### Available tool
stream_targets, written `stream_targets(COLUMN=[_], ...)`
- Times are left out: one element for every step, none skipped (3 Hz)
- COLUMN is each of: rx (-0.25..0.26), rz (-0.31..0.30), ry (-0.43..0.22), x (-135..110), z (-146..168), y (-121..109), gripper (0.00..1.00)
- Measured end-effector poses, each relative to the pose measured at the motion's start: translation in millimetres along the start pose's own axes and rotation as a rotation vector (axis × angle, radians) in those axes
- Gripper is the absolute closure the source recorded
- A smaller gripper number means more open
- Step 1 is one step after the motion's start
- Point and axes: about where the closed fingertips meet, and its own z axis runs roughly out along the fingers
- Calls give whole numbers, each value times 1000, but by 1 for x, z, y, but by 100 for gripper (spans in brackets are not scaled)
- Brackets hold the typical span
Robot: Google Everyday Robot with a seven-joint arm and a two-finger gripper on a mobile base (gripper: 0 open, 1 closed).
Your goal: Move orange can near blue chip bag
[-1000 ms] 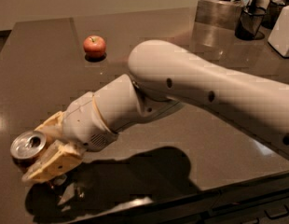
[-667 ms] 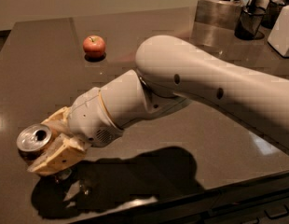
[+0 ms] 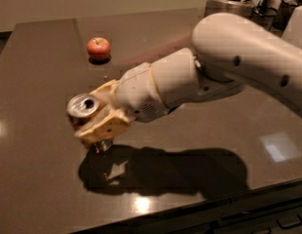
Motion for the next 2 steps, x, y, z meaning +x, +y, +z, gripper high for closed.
stream_targets(rx=[92, 150], rz=[22, 47], ry=[-2, -14], x=[10, 26], z=[-36, -63], y=[-33, -59], gripper=[100, 100])
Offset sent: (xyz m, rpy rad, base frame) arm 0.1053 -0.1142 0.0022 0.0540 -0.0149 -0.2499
